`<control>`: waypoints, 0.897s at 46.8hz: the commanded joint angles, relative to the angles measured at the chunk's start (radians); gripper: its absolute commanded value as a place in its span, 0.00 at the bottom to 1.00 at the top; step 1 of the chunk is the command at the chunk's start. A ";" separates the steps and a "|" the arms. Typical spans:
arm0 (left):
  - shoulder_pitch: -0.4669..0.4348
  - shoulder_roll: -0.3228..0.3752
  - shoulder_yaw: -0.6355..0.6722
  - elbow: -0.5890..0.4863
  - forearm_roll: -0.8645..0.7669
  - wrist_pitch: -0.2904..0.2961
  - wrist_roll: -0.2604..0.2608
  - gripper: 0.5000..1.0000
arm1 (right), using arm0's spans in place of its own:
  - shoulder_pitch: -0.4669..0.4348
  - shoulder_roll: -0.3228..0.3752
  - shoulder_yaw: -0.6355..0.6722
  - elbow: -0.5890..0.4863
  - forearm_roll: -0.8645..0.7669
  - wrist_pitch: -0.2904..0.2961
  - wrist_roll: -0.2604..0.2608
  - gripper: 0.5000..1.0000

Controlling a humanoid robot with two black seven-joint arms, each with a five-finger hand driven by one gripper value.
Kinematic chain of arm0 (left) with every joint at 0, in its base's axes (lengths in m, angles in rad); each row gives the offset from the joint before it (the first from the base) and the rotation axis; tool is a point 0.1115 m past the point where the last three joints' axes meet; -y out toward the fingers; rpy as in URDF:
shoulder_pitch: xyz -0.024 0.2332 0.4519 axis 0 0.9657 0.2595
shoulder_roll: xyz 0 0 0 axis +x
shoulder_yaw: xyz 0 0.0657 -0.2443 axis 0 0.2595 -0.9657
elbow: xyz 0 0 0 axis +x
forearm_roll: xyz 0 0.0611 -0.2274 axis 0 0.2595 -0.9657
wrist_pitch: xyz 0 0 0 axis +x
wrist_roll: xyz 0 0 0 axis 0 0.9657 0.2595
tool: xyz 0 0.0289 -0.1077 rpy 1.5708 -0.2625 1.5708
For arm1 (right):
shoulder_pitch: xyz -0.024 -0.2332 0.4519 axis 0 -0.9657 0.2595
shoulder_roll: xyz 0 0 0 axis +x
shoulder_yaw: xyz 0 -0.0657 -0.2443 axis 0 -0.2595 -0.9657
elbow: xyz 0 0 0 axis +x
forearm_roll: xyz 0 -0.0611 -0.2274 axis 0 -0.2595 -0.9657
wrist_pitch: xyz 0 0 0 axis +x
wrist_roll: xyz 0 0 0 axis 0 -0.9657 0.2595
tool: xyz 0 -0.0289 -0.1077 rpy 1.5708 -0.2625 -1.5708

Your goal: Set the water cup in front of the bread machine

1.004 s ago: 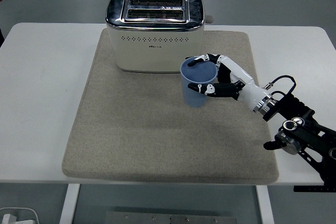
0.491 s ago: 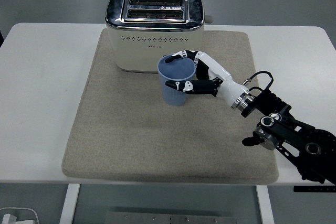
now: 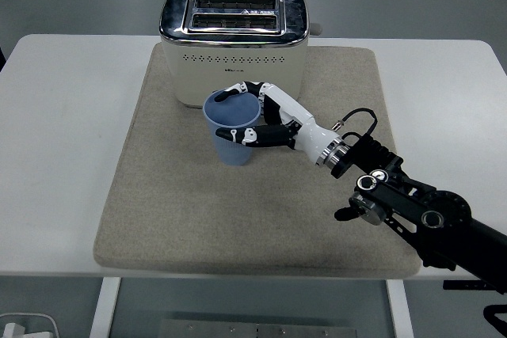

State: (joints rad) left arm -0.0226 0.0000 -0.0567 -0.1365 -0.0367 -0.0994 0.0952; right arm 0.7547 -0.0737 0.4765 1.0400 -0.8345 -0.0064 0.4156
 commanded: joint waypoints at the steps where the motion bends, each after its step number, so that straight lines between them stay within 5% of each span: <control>1: 0.000 0.000 0.000 0.000 0.000 0.000 0.000 1.00 | 0.012 0.021 -0.009 -0.020 0.000 0.002 0.003 0.27; 34: 0.000 0.000 0.000 0.000 0.000 0.000 0.000 1.00 | 0.051 0.074 -0.033 -0.133 -0.002 -0.018 0.008 0.29; 42: 0.000 0.000 0.000 0.000 0.000 0.000 0.000 1.00 | 0.049 0.074 -0.033 -0.135 -0.002 -0.027 0.009 0.36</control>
State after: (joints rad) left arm -0.0221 0.0000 -0.0567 -0.1365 -0.0367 -0.0999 0.0951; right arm 0.8038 0.0001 0.4433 0.9060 -0.8362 -0.0285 0.4234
